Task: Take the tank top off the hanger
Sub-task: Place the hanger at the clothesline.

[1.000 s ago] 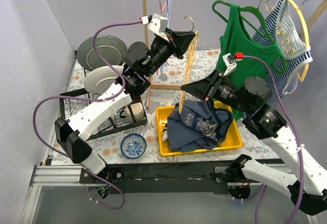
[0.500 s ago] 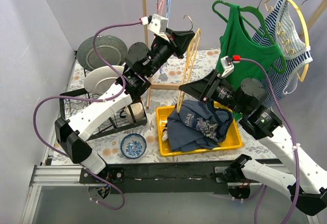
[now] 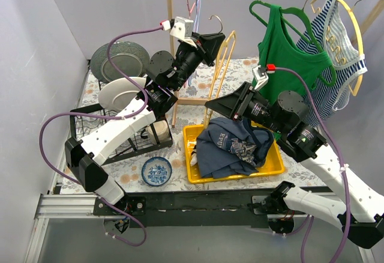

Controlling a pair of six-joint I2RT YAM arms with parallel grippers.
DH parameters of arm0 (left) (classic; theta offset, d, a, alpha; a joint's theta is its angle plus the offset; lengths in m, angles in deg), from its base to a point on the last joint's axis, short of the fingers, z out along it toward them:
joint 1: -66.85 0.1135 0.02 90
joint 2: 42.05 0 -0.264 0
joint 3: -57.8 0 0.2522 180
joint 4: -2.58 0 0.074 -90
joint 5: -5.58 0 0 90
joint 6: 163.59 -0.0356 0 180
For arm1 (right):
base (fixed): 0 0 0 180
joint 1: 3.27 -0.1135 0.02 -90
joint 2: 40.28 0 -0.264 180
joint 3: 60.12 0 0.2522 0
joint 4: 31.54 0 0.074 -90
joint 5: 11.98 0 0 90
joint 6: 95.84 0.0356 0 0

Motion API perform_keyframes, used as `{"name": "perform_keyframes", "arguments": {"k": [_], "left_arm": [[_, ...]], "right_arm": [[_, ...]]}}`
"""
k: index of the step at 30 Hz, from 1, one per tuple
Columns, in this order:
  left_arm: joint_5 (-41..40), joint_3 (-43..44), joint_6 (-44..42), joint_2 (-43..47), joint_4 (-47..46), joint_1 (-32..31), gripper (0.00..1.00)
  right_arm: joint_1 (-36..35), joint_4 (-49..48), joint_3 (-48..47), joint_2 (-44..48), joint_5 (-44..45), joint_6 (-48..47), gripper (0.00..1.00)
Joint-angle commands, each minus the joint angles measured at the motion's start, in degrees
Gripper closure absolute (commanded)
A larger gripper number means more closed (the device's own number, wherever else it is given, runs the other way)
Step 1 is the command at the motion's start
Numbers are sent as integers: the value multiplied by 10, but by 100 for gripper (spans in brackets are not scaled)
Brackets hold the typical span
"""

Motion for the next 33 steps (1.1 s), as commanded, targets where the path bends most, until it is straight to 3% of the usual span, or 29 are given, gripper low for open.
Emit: {"name": "perform_keyframes", "arguments": {"k": [1, 4, 8, 18, 24, 25, 26, 29, 30, 33], "left_arm": [[-19, 1, -9, 9, -25, 1, 100], [-10, -6, -11, 9, -24, 1, 100], [61, -43, -29, 33, -54, 1, 100], [209, -39, -58, 68, 4, 15, 100], [285, -42, -2, 73, 3, 53, 99], [292, -39, 7, 71, 3, 58, 95], [304, -34, 21, 69, 5, 62, 80], [310, -19, 29, 66, 10, 70, 55], [311, -15, 28, 69, 13, 70, 41], [300, -19, 22, 77, 24, 70, 23]], "right_arm": [[-6, -24, -15, 7, 3, -1, 57], [-6, -23, -11, 13, 7, -10, 74], [-6, -42, -4, 32, 13, -23, 98], [-5, -43, 64, 110, -39, -42, 99], [-6, -41, 65, 143, -52, -59, 99], [-6, -38, 63, 143, -53, -61, 99], [-6, -37, 61, 143, -52, -63, 99], [-6, -48, 61, 142, -58, -63, 99], [-5, -51, 60, 143, -52, -62, 99], [-5, -58, 48, 137, -32, -65, 99]]}}
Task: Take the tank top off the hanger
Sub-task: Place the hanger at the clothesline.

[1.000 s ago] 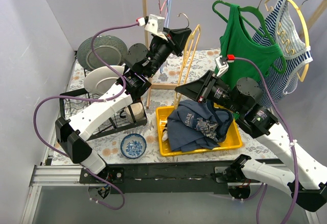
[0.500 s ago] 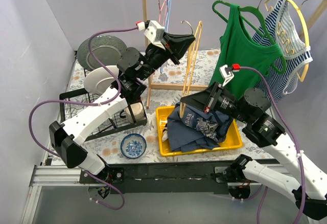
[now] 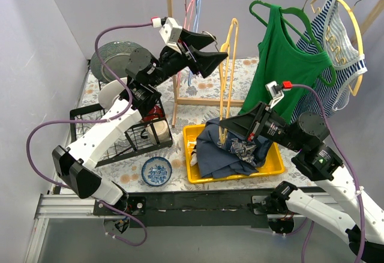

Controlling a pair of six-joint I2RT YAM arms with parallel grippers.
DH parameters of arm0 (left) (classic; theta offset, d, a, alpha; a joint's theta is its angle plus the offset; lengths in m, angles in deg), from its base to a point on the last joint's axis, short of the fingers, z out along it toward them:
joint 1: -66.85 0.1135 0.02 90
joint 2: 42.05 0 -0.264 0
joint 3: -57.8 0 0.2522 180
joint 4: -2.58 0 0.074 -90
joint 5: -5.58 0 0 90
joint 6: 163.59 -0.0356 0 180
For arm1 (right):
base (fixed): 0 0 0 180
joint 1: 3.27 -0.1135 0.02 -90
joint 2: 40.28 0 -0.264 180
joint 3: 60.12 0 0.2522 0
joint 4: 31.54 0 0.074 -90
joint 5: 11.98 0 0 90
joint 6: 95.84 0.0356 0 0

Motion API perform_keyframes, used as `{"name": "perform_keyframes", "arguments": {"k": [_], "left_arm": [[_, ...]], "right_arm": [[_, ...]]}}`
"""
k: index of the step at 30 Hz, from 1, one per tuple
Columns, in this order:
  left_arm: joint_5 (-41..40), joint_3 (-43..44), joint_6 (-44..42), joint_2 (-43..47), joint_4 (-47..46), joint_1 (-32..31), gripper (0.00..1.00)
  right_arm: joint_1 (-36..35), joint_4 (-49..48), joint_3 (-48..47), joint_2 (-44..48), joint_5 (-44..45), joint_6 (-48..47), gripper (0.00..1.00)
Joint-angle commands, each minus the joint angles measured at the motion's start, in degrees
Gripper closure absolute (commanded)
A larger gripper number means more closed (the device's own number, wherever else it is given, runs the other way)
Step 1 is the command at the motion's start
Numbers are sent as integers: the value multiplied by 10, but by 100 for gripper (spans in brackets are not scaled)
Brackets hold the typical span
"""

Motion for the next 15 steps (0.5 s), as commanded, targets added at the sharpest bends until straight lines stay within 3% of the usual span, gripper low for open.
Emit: {"name": "perform_keyframes", "arguments": {"k": [1, 7, 15], "left_arm": [[10, 3, 0, 36, 33, -1, 21], [-50, -49, -34, 82, 61, -1, 2], [-64, -81, -60, 145, 81, -1, 2]], "right_arm": [[0, -76, -40, 0, 11, -27, 99], [0, -106, -72, -33, 41, -47, 99], [0, -178, -83, -82, 110, -26, 99]]}}
